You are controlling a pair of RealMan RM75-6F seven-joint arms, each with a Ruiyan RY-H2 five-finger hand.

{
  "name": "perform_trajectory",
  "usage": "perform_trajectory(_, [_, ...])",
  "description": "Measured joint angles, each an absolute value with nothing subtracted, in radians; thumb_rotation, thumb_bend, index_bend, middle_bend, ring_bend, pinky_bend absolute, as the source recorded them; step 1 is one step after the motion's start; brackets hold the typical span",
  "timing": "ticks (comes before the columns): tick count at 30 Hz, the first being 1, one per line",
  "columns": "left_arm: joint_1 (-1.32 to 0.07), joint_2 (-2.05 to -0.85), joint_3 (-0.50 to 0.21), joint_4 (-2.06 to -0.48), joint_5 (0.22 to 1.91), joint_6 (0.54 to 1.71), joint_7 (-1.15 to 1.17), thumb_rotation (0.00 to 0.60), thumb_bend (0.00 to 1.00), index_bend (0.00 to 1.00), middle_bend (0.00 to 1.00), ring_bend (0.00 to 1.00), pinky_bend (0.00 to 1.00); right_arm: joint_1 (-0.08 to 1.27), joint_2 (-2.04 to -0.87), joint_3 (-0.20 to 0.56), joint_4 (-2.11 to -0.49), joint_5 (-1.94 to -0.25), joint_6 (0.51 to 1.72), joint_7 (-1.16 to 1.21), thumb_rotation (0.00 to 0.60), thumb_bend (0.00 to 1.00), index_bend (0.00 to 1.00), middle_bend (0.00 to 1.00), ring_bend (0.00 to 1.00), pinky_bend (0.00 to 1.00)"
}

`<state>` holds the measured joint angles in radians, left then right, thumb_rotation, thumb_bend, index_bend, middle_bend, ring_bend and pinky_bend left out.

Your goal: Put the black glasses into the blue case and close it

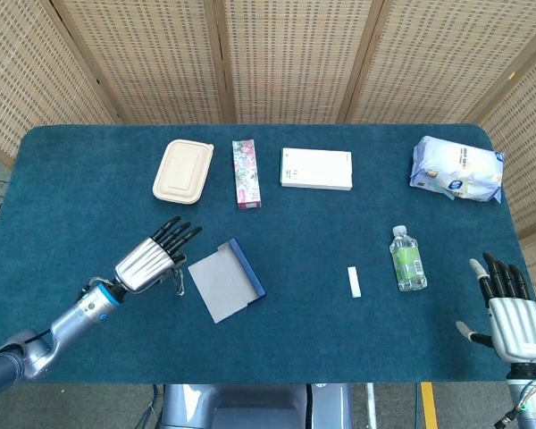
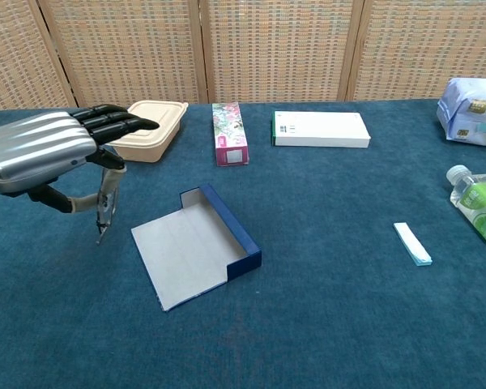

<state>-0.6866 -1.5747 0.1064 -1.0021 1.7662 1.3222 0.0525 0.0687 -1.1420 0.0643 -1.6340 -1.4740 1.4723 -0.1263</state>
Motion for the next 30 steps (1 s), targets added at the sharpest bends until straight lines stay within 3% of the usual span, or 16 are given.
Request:
perform_trajectory(4, [-0.705, -1.558, 0.084, -1.157, 1.746, 1.256, 0.171, 0.6, 0.48, 0.67, 0.0, 0.0, 0.0, 0.069, -1.141, 0.064, -1.634, -1.474, 1.471, -0.124, 0.6, 0.0, 0.06, 0.0, 0.0, 0.0])
perform_trajectory(8, [-0.723, -1.573, 0.059, -1.214, 1.718, 1.19, 0.255, 0.6, 0.48, 0.67, 0.0, 0.0, 0.0, 0.07, -1.14, 0.064, -1.634, -1.473, 1.469, -0.124, 0.6, 0.0, 0.06, 0.0, 0.0, 0.0])
perform_trajectory(21, [-0.778, -1.744, -0.023, -1.066, 1.631, 1.072, 0.293, 0.6, 0.48, 0.68, 0.0, 0.0, 0.0, 0.072, -1.136, 0.065, -1.641, -1.464, 1.46, -0.125, 0.6, 0.0, 0.06, 0.0, 0.0, 0.0])
perform_trajectory(30, [-0.8, -1.786, -0.033, -1.026, 1.626, 1.054, 0.289, 0.6, 0.48, 0.68, 0.0, 0.0, 0.0, 0.073, -1.133, 0.065, -1.644, -1.461, 1.456, -0.122, 0.6, 0.0, 0.06, 0.0, 0.0, 0.0])
